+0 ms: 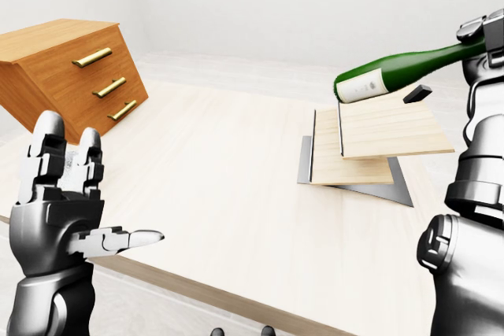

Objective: Put the wine bottle on the wine rack.

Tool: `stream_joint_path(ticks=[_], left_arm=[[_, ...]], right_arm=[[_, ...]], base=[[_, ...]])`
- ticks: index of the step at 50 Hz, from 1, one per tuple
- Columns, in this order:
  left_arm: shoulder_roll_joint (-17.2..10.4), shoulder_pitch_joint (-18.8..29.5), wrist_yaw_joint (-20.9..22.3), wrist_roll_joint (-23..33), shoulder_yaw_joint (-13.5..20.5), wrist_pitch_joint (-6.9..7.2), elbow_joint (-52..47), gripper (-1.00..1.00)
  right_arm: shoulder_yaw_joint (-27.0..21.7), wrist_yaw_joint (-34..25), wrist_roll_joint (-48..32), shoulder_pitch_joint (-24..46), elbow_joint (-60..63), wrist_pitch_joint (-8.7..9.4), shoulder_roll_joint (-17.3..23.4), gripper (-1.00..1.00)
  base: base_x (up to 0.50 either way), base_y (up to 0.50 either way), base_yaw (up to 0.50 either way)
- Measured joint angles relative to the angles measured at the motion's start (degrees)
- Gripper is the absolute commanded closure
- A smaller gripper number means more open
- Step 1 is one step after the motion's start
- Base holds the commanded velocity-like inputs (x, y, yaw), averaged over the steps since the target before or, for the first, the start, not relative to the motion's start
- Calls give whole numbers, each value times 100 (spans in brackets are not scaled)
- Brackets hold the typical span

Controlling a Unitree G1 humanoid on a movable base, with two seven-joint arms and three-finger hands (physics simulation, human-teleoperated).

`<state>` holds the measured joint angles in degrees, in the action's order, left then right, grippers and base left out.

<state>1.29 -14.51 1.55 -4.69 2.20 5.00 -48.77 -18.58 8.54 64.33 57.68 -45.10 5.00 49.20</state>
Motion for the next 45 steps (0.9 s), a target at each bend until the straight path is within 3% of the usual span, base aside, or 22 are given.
stream_joint_path(ticks=[20, 45], left_arm=[[-34, 82, -58, 45, -80, 0, -20, -100], [-46, 71, -91, 73, -127, 0, 51, -100]], right_arm=[[7, -481, -697, 444, -856, 0, 78, 100], [-22, -942, -1403, 693, -1486, 0, -260, 100]], base=[[0, 0, 0], [0, 0, 0]])
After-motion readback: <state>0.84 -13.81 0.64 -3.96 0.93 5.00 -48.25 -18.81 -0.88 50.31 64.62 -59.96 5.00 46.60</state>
